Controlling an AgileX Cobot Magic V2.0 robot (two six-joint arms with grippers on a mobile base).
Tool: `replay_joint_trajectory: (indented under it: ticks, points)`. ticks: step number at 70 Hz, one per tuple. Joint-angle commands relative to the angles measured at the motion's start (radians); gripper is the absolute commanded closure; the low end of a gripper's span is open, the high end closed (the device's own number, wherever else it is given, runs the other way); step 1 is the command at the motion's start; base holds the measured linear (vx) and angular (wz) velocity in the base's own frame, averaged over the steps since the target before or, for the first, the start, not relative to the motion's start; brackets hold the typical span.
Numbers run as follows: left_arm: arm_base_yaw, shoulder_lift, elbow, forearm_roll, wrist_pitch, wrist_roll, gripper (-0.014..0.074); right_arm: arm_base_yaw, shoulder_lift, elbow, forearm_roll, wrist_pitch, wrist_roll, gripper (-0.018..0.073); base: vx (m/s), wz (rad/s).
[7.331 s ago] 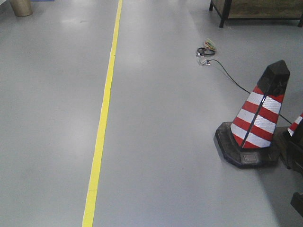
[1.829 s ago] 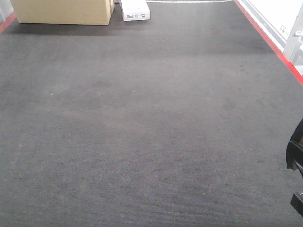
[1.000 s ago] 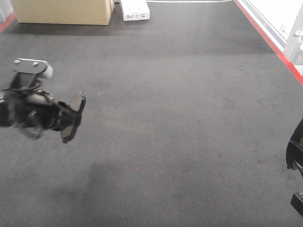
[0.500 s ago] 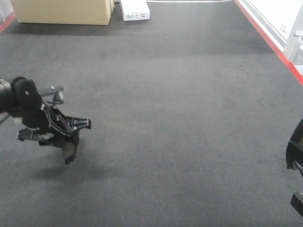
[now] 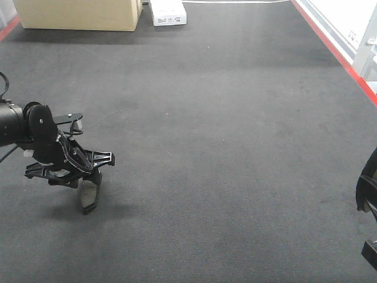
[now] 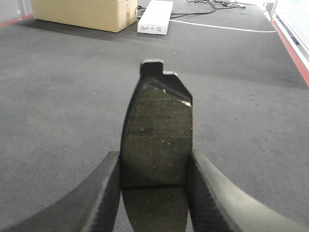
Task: Move and align brake pads A on conveyor
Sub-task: 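Lower the left gripper's brake pad onto the conveyor belt surface, then open the left gripper and lift it away from the pad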
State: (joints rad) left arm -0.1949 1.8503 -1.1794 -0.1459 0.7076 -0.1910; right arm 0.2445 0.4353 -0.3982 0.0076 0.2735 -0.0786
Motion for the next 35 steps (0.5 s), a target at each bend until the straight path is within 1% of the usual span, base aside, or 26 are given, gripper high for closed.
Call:
replay_joint_trajectory:
  ticks: [1, 10, 17, 21, 27, 35]
  points:
    - [-0.007, -0.056, -0.028, -0.008, -0.031, -0.009, 0.0216, -0.001, 0.000, -0.031, -0.008, -0.096, -0.001, 0.0563, 0.00, 0.00]
    - [-0.007, -0.117, -0.021, -0.006, -0.078, 0.007, 0.0217, -0.001, 0.000, -0.031, -0.008, -0.096, -0.001, 0.0563, 0.00, 0.00]
    - [-0.007, -0.216, 0.039, -0.005, -0.177, 0.026, 0.0234, -0.001, 0.000, -0.031, -0.008, -0.096, -0.001, 0.0563, 0.00, 0.00]
    - [-0.007, -0.295, 0.099, -0.004, -0.237, 0.038, 0.0258, -0.001, 0.000, -0.031, -0.008, -0.096, -0.001, 0.0563, 0.00, 0.00]
    - [-0.007, -0.420, 0.194, -0.004, -0.325, 0.080, 0.0308, -0.001, 0.000, -0.031, -0.008, -0.096, -0.001, 0.0563, 0.00, 0.00]
    - [-0.007, -0.573, 0.287, 0.023, -0.356, 0.104, 0.0394, -0.001, 0.000, -0.031, -0.008, -0.096, -0.001, 0.0563, 0.00, 0.00]
